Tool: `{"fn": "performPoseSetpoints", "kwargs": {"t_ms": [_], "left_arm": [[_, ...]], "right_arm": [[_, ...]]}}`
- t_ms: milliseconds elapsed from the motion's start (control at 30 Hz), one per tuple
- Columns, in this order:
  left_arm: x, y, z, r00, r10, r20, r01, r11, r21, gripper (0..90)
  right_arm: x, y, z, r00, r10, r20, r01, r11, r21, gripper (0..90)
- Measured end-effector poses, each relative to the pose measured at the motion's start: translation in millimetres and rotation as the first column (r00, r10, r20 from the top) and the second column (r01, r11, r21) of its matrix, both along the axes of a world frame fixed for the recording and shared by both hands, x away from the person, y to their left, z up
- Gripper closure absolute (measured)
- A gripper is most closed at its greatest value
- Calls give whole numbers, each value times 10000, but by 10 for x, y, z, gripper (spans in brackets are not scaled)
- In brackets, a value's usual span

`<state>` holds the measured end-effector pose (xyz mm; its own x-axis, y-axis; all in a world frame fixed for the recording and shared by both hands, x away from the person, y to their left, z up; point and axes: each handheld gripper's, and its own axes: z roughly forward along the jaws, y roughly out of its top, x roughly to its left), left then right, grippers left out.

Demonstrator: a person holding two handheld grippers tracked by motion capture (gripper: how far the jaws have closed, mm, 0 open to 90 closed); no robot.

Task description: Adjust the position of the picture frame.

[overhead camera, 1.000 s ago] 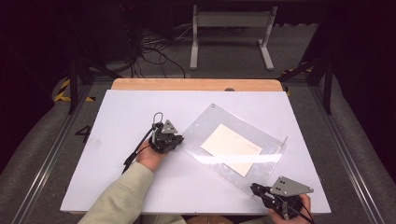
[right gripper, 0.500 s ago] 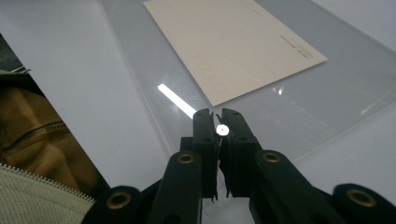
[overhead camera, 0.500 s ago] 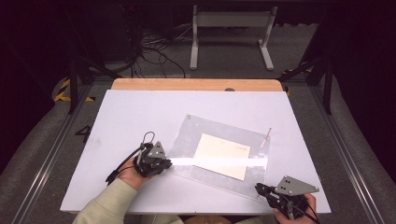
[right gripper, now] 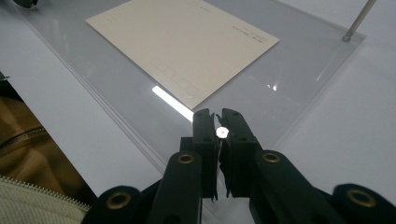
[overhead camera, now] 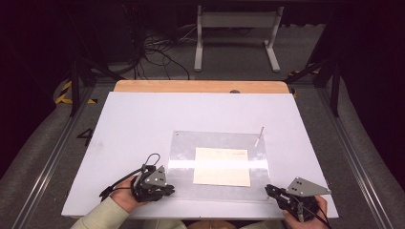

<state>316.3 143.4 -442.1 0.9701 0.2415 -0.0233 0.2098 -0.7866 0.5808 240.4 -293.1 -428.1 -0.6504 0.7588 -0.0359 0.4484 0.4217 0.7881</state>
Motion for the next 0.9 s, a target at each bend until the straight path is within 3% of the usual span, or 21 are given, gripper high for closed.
{"fn": "performPoseSetpoints", "kwargs": {"t_ms": [167,300,333,433,467,500,533,600,733,800,900], "left_arm": [[-15,-58,-21,10000,3,-82,-6,9995,-315,838],[-23,-171,-29,10000,33,-37,-35,9990,-444,837],[-23,-171,-29,10000,33,-37,-35,9990,-444,837],[10,-255,-36,10000,9,30,-7,9982,-597,837],[15,-271,-36,10000,35,36,-33,9984,-565,837],[15,-271,-36,10000,35,36,-33,9984,-565,837],[25,-297,-37,10000,74,50,-71,9981,-615,837],[42,-333,-36,9999,85,98,-79,9982,-601,837],[62,-376,-36,9999,114,47,-111,9981,-602,838],[64,-382,-39,9999,132,57,-128,9980,-616,838],[62,-386,-40,9999,112,66,-108,9981,-610,838]], "right_arm": [[90,-10,148,9988,-246,420,245,9997,26,845],[374,-21,344,9930,-528,1057,556,9982,-238,844],[374,-21,344,9930,-528,1057,556,9982,-238,844],[697,-9,422,9885,-655,1365,727,9962,-489,844],[819,-10,417,9879,-672,1394,750,9959,-511,844],[819,-10,417,9879,-672,1394,750,9959,-511,844],[917,-11,403,9884,-720,1340,789,9958,-464,843],[1159,-12,326,9895,-914,1115,963,9946,-395,843],[1473,3,152,9893,-1306,643,1320,9911,-169,842],[1595,19,31,9879,-1511,345,1517,9883,-131,839],[1609,18,-9,9862,-1612,382,1610,9869,94,836]]}}
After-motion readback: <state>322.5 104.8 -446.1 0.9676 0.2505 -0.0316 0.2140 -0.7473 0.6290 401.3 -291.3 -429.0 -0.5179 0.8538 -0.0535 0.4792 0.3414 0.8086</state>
